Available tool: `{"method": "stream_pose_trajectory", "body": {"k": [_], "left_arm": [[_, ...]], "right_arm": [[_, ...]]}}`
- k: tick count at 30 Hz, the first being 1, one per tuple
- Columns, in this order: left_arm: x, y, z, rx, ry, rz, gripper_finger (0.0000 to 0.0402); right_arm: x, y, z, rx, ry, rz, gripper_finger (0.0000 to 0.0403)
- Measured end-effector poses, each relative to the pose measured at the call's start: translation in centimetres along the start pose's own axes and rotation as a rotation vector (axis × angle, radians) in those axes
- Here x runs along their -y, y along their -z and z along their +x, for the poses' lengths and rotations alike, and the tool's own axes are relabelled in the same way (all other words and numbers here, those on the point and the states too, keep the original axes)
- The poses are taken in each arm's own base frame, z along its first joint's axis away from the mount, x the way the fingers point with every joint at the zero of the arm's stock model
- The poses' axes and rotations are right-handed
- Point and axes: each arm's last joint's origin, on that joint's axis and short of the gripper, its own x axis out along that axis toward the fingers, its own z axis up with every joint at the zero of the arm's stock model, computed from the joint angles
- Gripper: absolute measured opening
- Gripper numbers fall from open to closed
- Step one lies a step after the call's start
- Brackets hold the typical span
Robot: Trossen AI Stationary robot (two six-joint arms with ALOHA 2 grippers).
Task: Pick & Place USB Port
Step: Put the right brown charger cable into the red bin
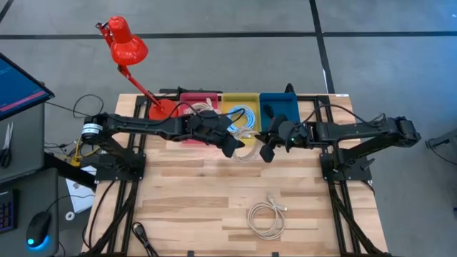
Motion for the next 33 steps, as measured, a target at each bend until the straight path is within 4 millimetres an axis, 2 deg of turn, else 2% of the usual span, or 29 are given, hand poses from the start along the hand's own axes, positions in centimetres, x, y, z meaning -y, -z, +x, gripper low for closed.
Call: {"method": "stream_pose_trajectory", "body": {"k": [1, 8, 15, 24, 33], "left_arm": [[-0.1, 0.0, 0.0, 0.0, -0.002, 0.002, 0.0034], [-0.5, 0.2, 0.0, -0.011, -0.062, 0.082, 0.0033], [-2.6, 0.5, -0.4, -0.048, -0.29, 0.104, 0.0033], [-4.8, -0.8, -1.1, 0.01, -0.471, 0.151, 0.0033], [-7.5, -2.0, -4.7, -0.051, -0.673, 0.123, 0.0033]], "right_arm": [[0.0, 0.0, 0.0, -0.004, 0.0, -0.001, 0.0033], [0.0, 1.1, -0.2, -0.141, -0.088, -0.033, 0.0073], [0.3, 3.1, -0.7, -0.395, -0.184, -0.069, 0.0076], [0.4, 5.4, -2.1, -0.656, -0.126, -0.053, 0.0075], [-0.8, 7.1, -3.7, -0.784, -0.104, -0.102, 0.0075]]}}
